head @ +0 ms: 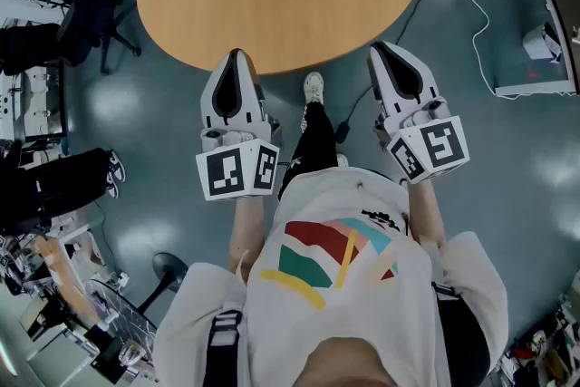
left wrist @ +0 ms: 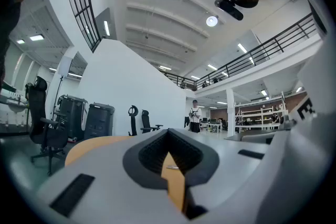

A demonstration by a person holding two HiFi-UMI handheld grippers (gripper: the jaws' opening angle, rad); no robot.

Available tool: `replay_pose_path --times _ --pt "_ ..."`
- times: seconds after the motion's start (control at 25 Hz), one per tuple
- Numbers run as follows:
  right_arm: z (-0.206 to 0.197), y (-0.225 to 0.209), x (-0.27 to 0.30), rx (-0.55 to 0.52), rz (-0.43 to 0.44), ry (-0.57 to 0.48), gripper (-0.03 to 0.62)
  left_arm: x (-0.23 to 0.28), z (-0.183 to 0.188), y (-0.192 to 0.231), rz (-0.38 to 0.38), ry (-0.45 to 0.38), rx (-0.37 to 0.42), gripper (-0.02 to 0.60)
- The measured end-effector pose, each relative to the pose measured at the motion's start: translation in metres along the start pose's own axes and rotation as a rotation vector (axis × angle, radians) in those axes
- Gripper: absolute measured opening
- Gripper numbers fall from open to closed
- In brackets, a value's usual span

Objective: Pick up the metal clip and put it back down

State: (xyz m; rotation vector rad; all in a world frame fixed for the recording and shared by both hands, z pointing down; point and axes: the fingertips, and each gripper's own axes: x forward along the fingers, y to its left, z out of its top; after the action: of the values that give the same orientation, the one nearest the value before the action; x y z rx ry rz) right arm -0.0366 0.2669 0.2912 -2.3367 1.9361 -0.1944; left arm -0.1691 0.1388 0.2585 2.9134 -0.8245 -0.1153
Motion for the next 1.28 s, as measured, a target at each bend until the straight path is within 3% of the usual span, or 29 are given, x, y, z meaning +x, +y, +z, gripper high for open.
replay_pose_path --times 0.32,0.44,0.48,0.6,0.64,0.92,1.28 --pt "0.013 -0.062 0.131 -0.003 0.021 0.031 0.015 0.14 -0.016 0.038 -0.039 0.029 -0.034 0.043" --pt "0.028 -0.089 0.172 -0.016 -0.019 0.027 0.017 0.184 -0.024 0.049 -0.049 0.048 -0.076 0.043" --pt "0.033 -0.098 0.186 -0.023 -0.043 0.025 0.033 0.199 -0.028 0.055 -0.051 0.058 -0.092 0.043" --pt "0.035 -0.117 0.239 -0.05 -0.105 0.041 0.198 0.246 -0.036 0.084 -0.073 0.09 -0.134 0.043" --pt "0.032 -0.122 0.259 -0.048 -0.115 0.056 0.212 0.262 -0.038 0.097 -0.084 0.102 -0.144 0.043" --pt "-0.01 -0.176 0.324 0.015 -0.119 0.215 0.212 0.332 -0.059 0.133 -0.121 0.186 -0.161 0.043" --pt "-0.112 -0.316 0.364 -0.005 -0.004 0.445 0.21 0.389 -0.109 0.103 -0.035 0.278 -0.132 0.043"
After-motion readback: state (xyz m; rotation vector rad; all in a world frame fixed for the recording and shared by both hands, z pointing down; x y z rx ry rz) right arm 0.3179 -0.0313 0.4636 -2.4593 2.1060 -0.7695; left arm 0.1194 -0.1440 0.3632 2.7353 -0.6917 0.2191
